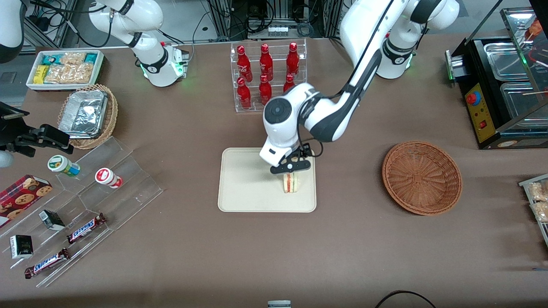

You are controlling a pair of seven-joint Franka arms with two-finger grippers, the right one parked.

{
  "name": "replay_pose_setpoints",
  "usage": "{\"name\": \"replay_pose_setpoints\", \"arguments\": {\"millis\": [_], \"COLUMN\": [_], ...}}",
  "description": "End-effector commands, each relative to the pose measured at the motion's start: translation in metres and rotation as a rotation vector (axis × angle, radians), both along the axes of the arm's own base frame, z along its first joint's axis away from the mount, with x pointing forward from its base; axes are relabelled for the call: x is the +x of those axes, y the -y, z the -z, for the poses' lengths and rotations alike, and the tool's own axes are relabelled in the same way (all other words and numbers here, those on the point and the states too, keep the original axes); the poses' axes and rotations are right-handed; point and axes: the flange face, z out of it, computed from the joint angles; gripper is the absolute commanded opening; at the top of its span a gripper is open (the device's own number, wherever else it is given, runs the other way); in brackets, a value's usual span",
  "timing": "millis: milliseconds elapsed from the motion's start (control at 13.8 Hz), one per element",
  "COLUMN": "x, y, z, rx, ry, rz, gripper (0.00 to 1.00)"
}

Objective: Place sandwich from basket to tray

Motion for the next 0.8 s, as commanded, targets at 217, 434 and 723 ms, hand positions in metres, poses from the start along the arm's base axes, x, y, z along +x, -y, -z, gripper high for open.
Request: {"name": "replay_pose_setpoints", "arguments": {"millis": [217, 434, 723], "x": [0.007, 0.022, 0.035], "y": [-0.038, -0.084, -0.166], "z": [-0.1, -0.152, -0.222], "rx": [-0.003, 0.025, 0.031], "ry": [0.064, 0.086, 0.08], "rz": [-0.149, -0.23, -0.352], "gripper": [1.0, 1.0, 1.0]}}
